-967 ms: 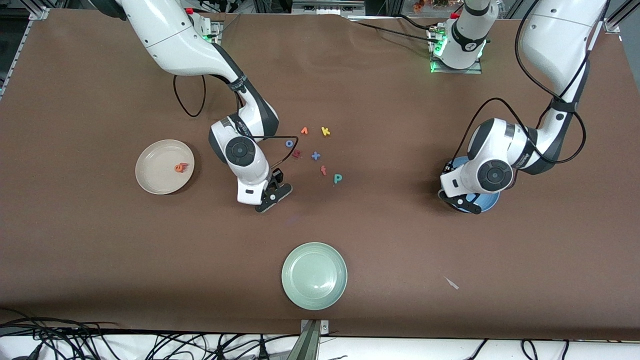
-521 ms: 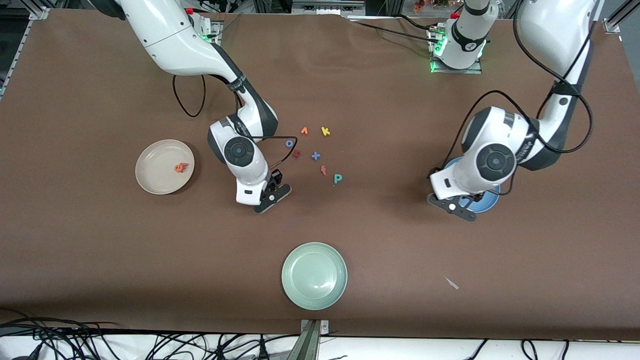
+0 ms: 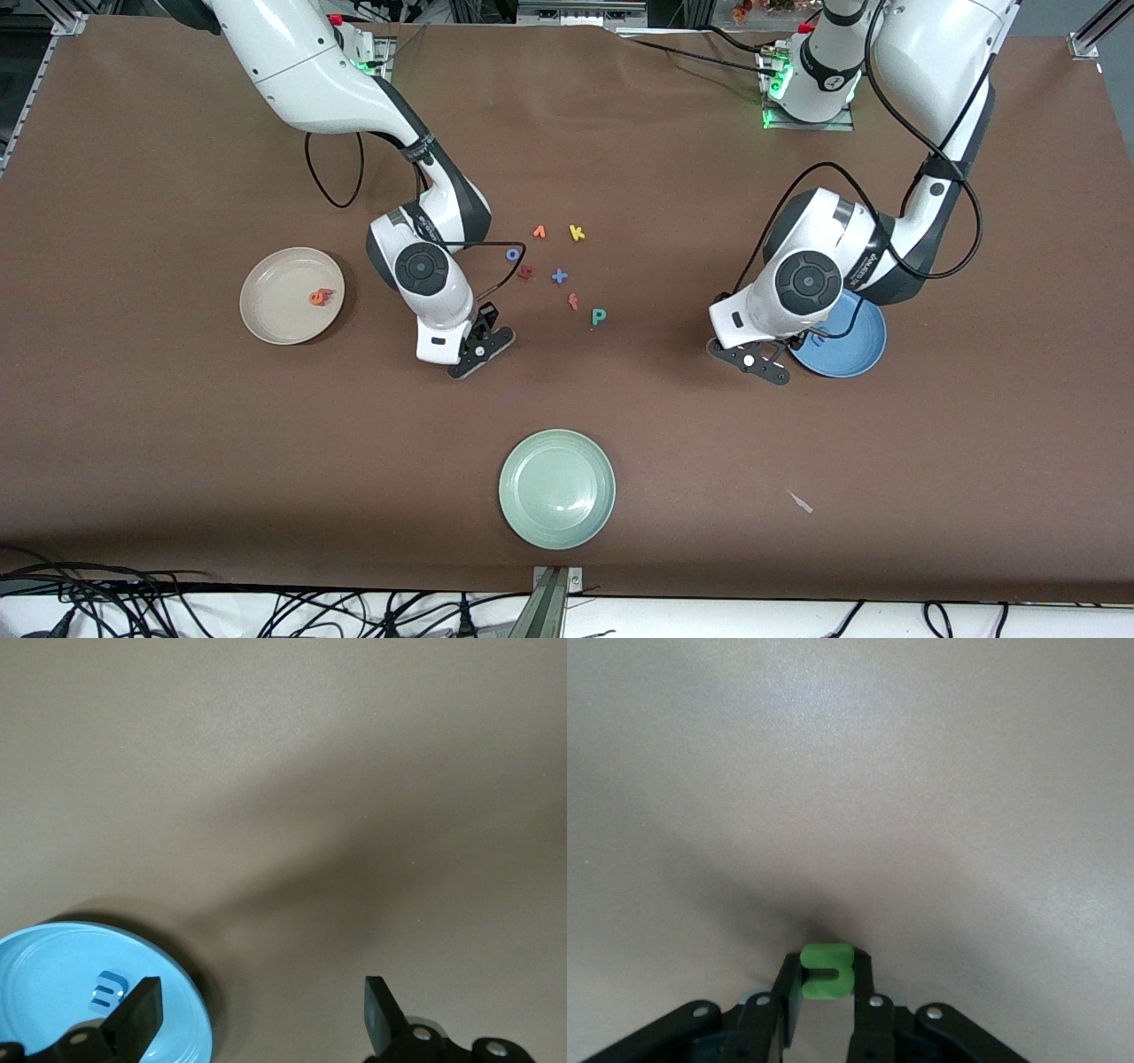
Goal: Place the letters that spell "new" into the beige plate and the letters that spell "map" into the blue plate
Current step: 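Grasp the green u with the right gripper while the left gripper reaches the teal d, then drop the green u on the cream plate while the left gripper grasps the teal d, then return the right arm to rest while the left gripper lifts the teal d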
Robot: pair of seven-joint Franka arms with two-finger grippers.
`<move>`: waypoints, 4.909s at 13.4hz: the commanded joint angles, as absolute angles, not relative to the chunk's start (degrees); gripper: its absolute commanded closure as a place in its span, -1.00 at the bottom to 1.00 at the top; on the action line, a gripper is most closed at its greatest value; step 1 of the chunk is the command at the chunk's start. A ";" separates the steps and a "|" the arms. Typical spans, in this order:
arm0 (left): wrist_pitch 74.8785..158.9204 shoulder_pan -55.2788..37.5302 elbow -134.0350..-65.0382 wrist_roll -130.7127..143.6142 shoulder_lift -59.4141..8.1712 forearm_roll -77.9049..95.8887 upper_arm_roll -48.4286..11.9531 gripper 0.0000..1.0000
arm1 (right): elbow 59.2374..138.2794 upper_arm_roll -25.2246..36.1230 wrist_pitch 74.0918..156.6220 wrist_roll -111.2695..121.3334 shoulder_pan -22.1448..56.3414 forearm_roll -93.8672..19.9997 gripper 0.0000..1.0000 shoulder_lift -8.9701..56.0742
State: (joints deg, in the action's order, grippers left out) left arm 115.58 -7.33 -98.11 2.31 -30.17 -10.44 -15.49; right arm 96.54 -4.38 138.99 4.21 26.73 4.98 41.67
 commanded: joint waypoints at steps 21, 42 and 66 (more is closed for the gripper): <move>129.02 -27.51 -85.70 42.80 -48.07 -7.65 -15.12 -0.80 | 124.45 11.68 133.07 26.02 19.69 4.39 0.80 17.84; 124.27 -25.66 -85.34 47.07 -45.09 -7.38 -14.94 0.05 | 90.09 10.13 83.85 10.38 19.17 1.06 -1.00 16.36; 129.90 -29.36 -89.38 42.28 -46.85 -11.60 -15.38 0.18 | 91.23 -6.06 84.72 2.37 0.09 2.90 -1.00 2.46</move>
